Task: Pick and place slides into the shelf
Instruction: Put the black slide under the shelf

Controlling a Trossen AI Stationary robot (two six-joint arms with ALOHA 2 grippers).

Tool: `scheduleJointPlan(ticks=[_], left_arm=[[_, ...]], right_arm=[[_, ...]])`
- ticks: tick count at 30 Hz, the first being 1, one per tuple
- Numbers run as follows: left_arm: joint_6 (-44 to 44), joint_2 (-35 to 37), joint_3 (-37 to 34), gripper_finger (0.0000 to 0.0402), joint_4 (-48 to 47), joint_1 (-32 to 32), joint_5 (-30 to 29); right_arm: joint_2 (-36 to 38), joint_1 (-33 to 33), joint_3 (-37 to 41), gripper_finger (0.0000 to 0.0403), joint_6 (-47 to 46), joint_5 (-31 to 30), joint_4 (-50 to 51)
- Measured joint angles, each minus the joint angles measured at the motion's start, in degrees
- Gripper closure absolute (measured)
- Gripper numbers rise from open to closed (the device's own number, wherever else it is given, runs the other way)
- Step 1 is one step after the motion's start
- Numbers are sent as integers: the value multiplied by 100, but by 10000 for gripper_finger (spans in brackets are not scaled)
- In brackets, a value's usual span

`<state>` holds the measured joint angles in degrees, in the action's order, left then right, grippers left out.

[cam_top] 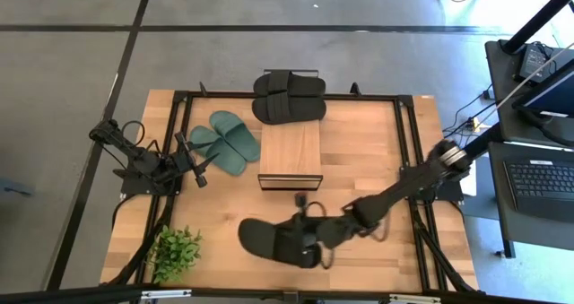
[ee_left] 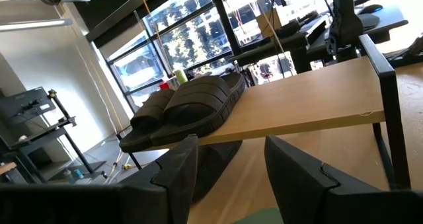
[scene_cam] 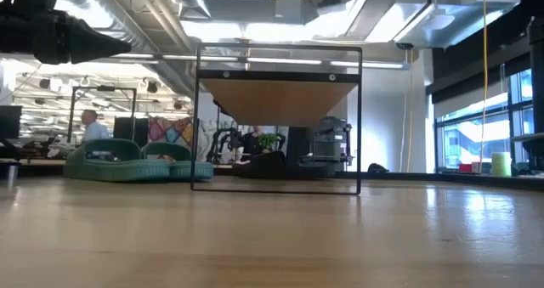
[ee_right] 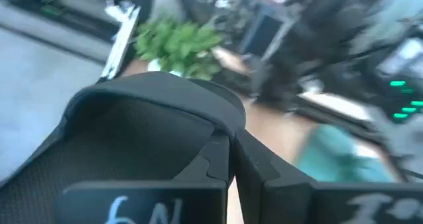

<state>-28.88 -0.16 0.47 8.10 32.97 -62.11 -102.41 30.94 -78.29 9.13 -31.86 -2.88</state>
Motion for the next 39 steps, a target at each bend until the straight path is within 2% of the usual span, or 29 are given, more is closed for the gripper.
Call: scheduleJointPlan(ticks=[5,11,15,20,26,33,36,39], left_arm=[[0,0,1,233,2,1,0],[0,1,1,233,2,1,0],[0,2,2,233,2,0,0],[22,2,1,233,2,1,0],[22,0,1,233,2,0,2],[22,1,0,233,6,2,4],[22,1,2,233,6,0,4],[-4,0,0,233,8,2,4]], right_arm=[[878,202,3,393,-60,-1109,1279],[1840,134,4,393,-1174,-1930,3459],[2474,129,9,394,-1545,-2460,4634],[3166,-71,5,394,-2528,-2537,6304],[3307,-607,32,394,-4024,-2476,8155],[3789,-1327,1053,394,-4047,-2311,7938],[4260,-1559,1691,394,-3716,-2176,7320],[4758,-1843,2333,394,-2942,-1798,6204]])
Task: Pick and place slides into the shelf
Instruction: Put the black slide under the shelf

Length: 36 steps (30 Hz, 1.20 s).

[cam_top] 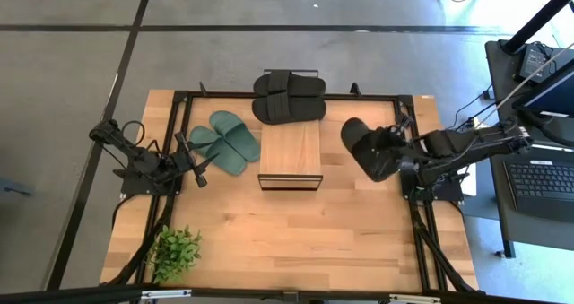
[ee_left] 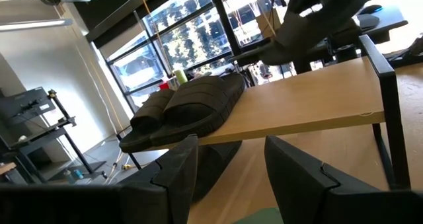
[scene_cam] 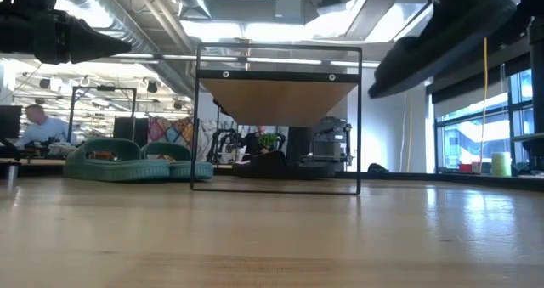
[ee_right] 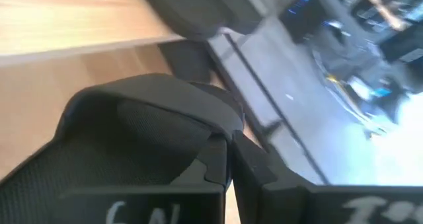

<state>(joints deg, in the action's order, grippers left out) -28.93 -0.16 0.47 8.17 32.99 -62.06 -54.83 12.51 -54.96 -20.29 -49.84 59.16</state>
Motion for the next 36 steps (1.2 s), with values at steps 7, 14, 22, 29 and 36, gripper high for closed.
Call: scheduleJointPlan(ticks=[7,14,22,29,36], left_arm=[[-9,0,1,233,0,-1,0],[-4,0,0,233,-1,-2,2],[-8,1,0,233,0,-2,0],[-11,2,0,233,-1,-2,0],[-13,0,0,233,-1,-2,2]], right_arm=[[445,-1052,1196,394,869,795,-1550],[437,-1855,2062,394,1582,1423,-3139],[435,-2839,2971,394,2629,3070,-4654],[435,-3564,3349,394,3434,3839,-5481],[283,-4111,3359,394,4243,4688,-5957]])
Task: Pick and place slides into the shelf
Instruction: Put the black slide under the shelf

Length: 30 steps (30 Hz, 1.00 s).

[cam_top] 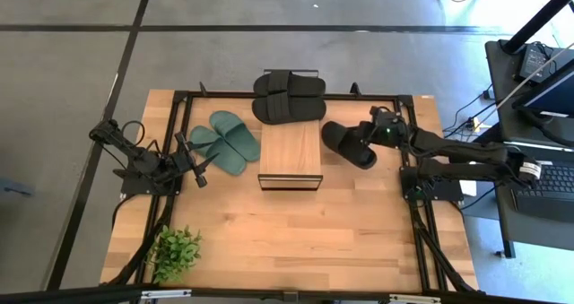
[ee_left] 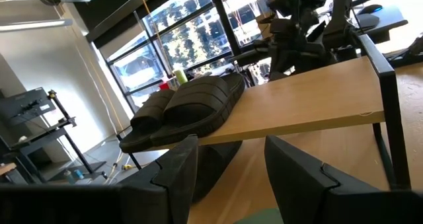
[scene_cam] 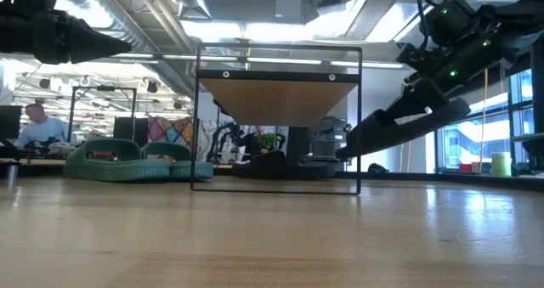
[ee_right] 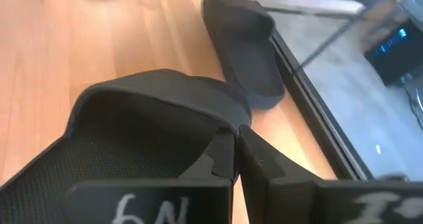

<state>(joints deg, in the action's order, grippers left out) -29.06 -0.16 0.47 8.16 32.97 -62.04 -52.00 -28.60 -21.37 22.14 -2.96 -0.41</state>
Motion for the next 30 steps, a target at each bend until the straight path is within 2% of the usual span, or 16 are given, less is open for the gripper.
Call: scheduleJointPlan(ticks=[6,16,20,30], left_arm=[[-2,1,0,233,0,1,-2],[-2,1,2,233,0,1,0],[-5,0,2,233,0,2,0],[-7,0,1,233,0,0,0]], right_arm=[[-567,-444,0,394,691,787,-407],[-1952,-850,0,394,1452,2135,-1926],[-2410,-874,-46,394,1682,2258,-2317],[-3357,-874,-746,387,2353,2275,-2386]])
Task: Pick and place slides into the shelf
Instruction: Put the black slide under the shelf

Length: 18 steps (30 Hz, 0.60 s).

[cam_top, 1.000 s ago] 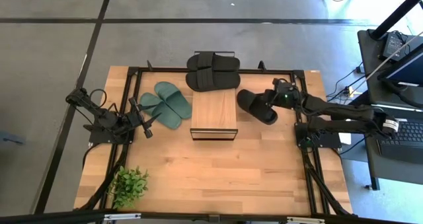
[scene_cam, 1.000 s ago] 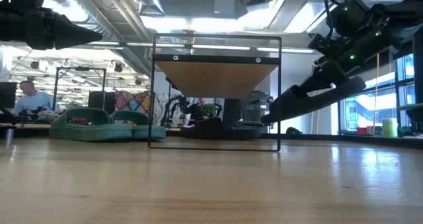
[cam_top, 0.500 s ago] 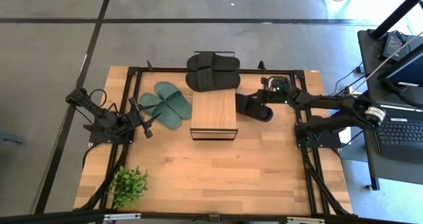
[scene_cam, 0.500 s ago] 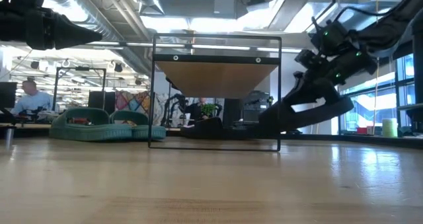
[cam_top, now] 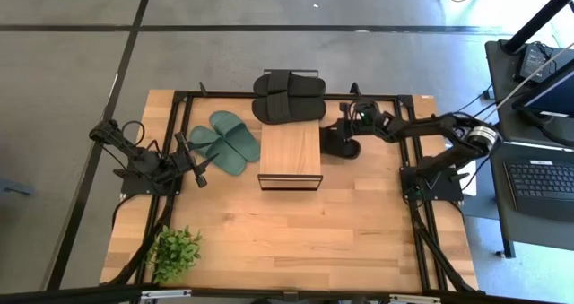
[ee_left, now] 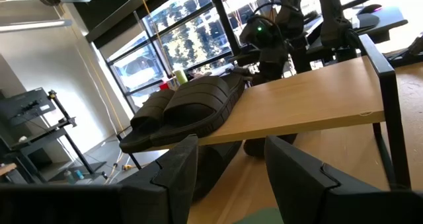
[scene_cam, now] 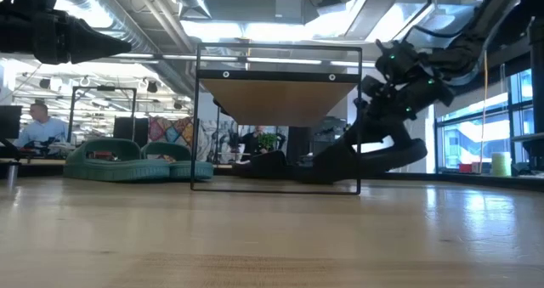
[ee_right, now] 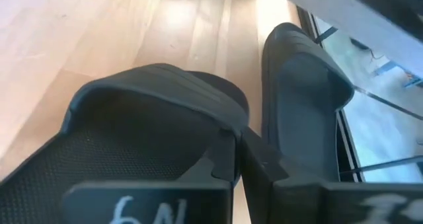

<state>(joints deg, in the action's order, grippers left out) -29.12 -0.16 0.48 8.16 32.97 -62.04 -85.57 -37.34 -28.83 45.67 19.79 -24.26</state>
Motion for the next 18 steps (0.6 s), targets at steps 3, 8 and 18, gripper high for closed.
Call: scheduleJointPlan(ticks=[3,8,18], left_arm=[[2,2,1,233,0,1,0],[5,0,-1,233,0,0,-2],[4,2,1,233,0,0,-2]], right_arm=[[-198,0,-131,386,2,2,11],[-322,0,-244,377,-9,-4,10],[-322,0,-264,362,-166,-428,187]])
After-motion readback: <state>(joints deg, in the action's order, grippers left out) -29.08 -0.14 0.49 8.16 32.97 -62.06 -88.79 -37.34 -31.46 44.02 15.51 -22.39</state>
